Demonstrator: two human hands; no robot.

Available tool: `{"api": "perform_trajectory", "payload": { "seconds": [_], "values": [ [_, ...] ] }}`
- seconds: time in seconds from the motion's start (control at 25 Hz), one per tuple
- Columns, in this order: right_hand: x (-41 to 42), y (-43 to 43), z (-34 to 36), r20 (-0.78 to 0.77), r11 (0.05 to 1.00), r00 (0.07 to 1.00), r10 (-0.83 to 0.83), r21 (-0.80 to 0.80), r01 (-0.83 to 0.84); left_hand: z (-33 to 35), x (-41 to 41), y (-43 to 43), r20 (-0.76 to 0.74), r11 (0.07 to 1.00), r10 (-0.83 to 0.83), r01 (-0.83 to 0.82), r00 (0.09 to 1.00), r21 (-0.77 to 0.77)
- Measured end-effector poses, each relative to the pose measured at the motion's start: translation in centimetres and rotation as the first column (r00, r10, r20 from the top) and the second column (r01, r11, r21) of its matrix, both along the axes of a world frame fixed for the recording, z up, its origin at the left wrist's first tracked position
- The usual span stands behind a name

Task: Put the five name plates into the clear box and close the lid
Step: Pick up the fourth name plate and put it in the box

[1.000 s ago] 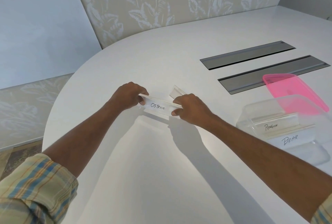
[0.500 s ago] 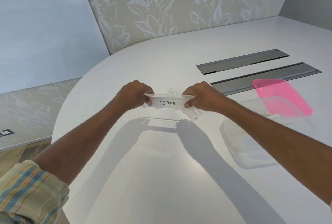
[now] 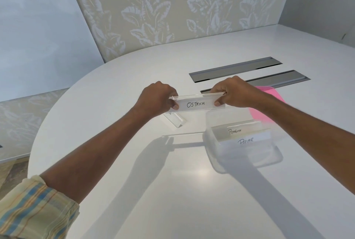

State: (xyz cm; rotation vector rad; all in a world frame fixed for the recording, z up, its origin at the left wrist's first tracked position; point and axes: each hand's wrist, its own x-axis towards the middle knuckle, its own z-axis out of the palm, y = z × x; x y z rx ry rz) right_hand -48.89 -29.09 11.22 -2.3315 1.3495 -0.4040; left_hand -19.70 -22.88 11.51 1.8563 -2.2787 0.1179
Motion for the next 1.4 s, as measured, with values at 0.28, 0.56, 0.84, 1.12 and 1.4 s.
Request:
{"api": "perform_trajectory", "payload": {
  "seconds": [0.28,0.56,0.84,1.12,1.4],
  "values": [
    [-8.6,-0.5,-0.7,-0.081,0.997,0.994,-0.073,0.007,0.074,-1.5,-8.7,-1.0,-0.011,1.0,-0.005,0.005,1.0,0.024],
    [-13.1,-0.5,-2.7,-0.152,0.993,0.981,-0.118,0.011,0.121,-4.6,-14.3,-1.1,-0.041,0.996,-0.044,0.047,0.998,0.081],
    [-13.1,0.0,-4.7,-0.368,0.998,0.93,-0.023,-0.066,-0.001,-7.0,-16.3,-1.3,0.028,0.991,-0.069,0.065,0.997,0.118],
    [-11.9,0.1,-6.1,-0.699,0.946,0.715,-0.019,-0.244,-0.214,-7.9,-17.2,-1.3,0.199,0.985,-0.099,0.068,0.975,0.157],
    [-11.2,0.3,-7.1,-0.771,0.94,0.637,0.006,-0.213,-0.266,-9.2,-18.0,-1.4,0.247,0.98,-0.077,0.028,0.966,0.195]
  ]
}}
